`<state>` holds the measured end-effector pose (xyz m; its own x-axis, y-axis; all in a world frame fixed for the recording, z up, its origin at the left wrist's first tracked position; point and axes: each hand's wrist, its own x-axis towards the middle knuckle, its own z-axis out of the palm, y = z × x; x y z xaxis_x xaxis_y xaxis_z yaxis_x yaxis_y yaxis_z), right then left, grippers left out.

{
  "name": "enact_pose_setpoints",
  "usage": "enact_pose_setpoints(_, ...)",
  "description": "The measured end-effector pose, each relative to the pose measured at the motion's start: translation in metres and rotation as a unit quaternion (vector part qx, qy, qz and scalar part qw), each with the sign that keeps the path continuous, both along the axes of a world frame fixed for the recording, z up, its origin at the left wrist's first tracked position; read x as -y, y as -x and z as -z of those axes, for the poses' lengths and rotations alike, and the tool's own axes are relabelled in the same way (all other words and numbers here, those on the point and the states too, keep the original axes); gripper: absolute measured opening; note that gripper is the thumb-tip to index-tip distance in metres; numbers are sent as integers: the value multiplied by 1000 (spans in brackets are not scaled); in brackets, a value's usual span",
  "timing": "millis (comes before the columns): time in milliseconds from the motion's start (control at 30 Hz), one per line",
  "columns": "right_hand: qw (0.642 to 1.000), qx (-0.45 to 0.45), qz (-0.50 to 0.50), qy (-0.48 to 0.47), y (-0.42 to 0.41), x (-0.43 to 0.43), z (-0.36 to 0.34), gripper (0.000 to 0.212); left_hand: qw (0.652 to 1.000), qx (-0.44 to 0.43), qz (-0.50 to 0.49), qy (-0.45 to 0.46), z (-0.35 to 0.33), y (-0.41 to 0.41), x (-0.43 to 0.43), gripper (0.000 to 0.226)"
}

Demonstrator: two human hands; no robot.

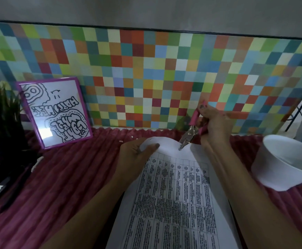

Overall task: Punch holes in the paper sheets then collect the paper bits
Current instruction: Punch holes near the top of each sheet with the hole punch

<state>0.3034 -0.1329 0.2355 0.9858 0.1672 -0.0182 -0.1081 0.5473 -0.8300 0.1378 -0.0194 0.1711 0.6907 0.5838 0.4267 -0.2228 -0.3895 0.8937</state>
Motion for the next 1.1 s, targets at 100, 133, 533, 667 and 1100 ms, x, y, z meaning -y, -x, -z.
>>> enact_pose_setpoints(100,1000,7,1,14,0,-1,4,27,1000,10,-20,2,3,-1,-3,17)
enact_pose_setpoints(133,1000,9,1,26,1,-1,4,25,1000,10,-23,5,3,-2,-4,17)
enact_pose_setpoints(533,993,116,-9,32,4,10,-15,9,999,7,-18,32,3,-1,-8,15)
enact_pose_setpoints(667,993,102,-65,-17,-9,16,-17,4,999,3,-22,35,3,-1,-8,15)
enact_pose_setpoints(1100,981,73,-152,-99,-8,17,-20,15,993,31,-68,-96,7,2,-3,14)
